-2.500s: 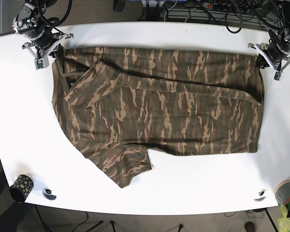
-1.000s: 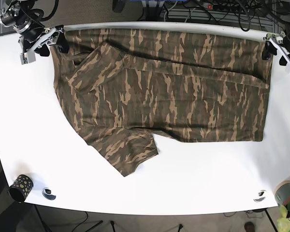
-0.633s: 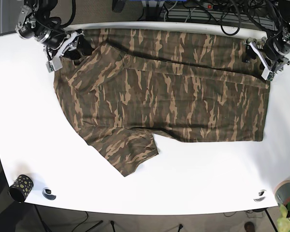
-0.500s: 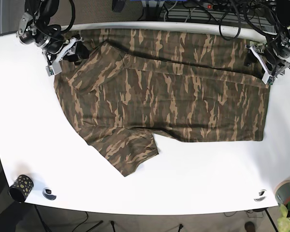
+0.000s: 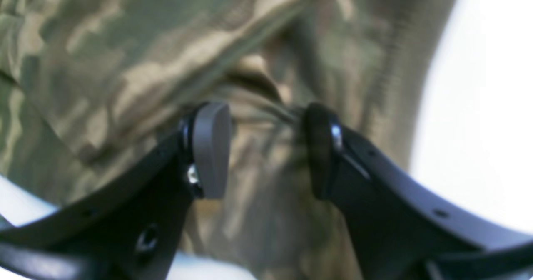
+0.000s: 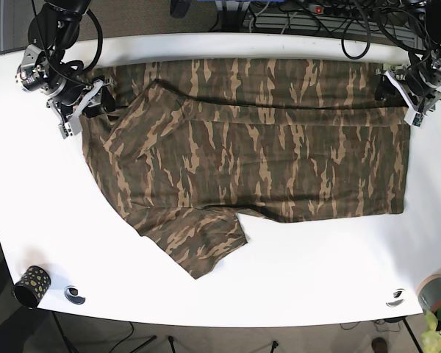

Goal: Fold the T-shirt properly
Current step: 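Release the corners and move both grippers toward the shirt's side edge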

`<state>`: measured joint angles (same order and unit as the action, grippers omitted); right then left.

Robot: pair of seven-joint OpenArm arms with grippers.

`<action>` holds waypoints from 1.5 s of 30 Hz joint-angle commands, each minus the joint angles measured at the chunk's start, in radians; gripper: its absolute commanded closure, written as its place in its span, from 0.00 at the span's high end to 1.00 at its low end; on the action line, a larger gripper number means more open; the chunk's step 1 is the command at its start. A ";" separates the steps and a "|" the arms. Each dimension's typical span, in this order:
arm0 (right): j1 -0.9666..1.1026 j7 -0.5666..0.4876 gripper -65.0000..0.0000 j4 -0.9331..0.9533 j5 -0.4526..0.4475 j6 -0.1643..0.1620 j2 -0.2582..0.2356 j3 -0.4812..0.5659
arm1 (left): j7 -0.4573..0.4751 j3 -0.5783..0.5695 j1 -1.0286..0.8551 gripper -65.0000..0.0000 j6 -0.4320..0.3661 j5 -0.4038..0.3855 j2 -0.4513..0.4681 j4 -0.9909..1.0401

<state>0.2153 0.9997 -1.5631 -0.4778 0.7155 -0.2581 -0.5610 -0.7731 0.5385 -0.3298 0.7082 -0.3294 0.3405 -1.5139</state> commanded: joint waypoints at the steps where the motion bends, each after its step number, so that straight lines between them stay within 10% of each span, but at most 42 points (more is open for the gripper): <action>1: 0.005 0.018 0.44 -0.036 0.040 -0.017 -0.025 -0.037 | -0.046 0.002 -0.004 0.62 -0.010 0.036 0.012 0.003; 14: 0.028 0.055 0.44 -0.175 0.041 -0.017 -0.025 -0.101 | -0.062 0.067 -0.001 0.62 -0.010 0.020 -0.025 -0.182; 25: 0.005 0.055 0.44 -0.170 0.041 -0.017 -0.025 -0.100 | -0.274 0.183 0.108 0.62 -0.010 -0.205 -0.024 -0.267; 45: -0.437 -0.052 0.45 0.269 0.050 -0.017 -0.076 0.060 | -0.122 0.073 0.515 0.62 -0.010 0.145 -0.067 0.059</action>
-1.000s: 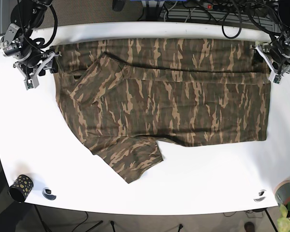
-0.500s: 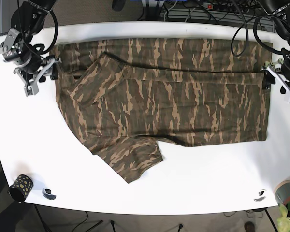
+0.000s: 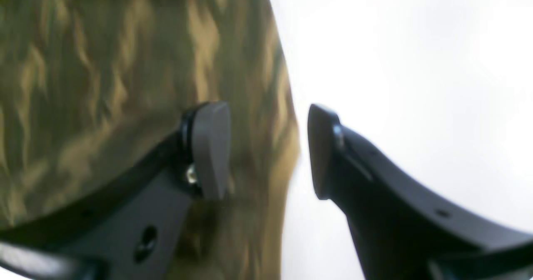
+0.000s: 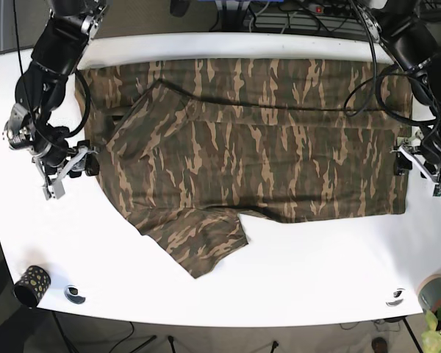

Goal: Fold the T-shirt properly
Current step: 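Release the corners and move both grippers toward the shirt's side edge, then grasp the shirt's side edge near the hem with both grippers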

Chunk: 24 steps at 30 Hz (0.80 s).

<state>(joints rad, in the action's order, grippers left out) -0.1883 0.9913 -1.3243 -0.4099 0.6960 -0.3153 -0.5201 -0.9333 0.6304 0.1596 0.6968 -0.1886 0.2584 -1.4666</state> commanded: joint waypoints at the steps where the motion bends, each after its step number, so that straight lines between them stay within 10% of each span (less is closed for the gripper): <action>1: -0.055 -0.061 0.44 0.056 -0.017 0.002 -0.028 0.035 | 0.053 -0.033 0.033 0.62 0.001 0.011 0.015 0.025; 18: -0.419 -0.544 0.45 0.701 -0.017 0.002 -0.120 0.400 | 0.201 -0.151 0.061 0.62 -0.021 0.030 0.015 0.103; 24: -0.431 -0.696 0.45 0.787 -0.017 -0.088 -0.115 0.524 | 0.199 -0.149 0.057 0.62 -0.021 0.030 0.017 0.102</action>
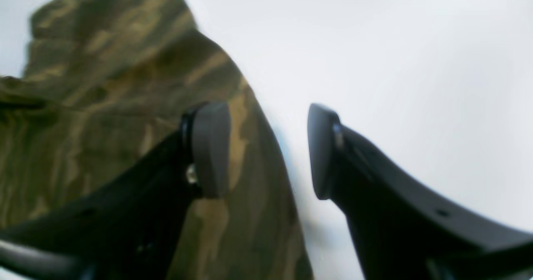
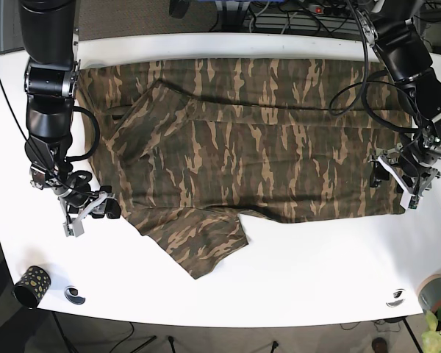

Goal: Fold the T-shirt properly
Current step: 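Grasp the shirt's side edge near the hem with both grippers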

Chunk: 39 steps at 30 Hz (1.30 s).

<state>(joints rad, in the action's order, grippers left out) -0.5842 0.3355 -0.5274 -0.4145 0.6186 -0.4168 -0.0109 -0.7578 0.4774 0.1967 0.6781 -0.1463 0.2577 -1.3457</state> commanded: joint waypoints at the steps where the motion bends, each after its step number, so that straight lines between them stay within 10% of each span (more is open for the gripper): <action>1: -0.035 -0.045 0.45 -0.009 -0.013 -0.026 -0.014 0.024 | 0.024 0.004 0.019 0.62 -0.002 -0.013 0.018 -0.019; 29: -0.026 -0.089 0.43 -0.006 0.214 -0.064 0.129 -0.064 | 0.022 0.005 0.005 0.62 -0.008 -0.009 0.048 -0.015; 39: -0.030 -0.089 0.00 -0.006 0.217 -0.064 0.129 -0.059 | 0.024 0.004 0.123 0.77 -0.263 -0.011 0.059 0.145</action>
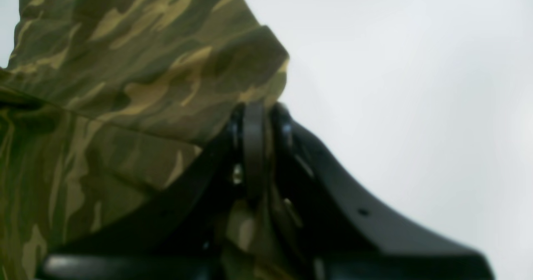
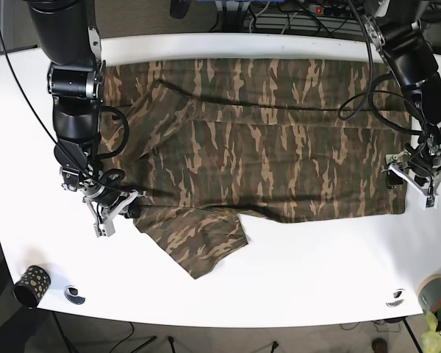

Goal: Fold the T-shirt properly
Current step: 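Grasp the shirt's side edge near the hem with both grippers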

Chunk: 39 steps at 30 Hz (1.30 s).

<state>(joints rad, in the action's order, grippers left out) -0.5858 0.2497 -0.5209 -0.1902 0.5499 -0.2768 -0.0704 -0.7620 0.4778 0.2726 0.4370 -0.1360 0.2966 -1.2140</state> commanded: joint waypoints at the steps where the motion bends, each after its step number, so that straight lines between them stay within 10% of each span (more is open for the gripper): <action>1: -0.029 -0.003 0.00 -0.012 -0.007 0.005 -0.011 0.002 | 0.028 0.003 0.063 0.80 -0.040 -0.021 0.029 0.032; 31: -0.023 -0.003 0.00 -0.020 -0.016 0.005 -0.014 -0.006 | 0.293 -0.132 0.370 0.82 -0.103 -0.027 0.123 0.719; 39: -0.023 -0.003 0.00 -0.020 -0.016 0.005 -0.012 -0.006 | 0.332 -0.132 0.365 0.37 -0.063 -0.023 0.095 0.719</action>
<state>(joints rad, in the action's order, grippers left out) -0.5808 0.2501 -0.5236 -0.2054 0.5499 -0.2771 -0.0723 -0.4568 0.3466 0.6136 0.3515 -0.1509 0.3912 -0.4850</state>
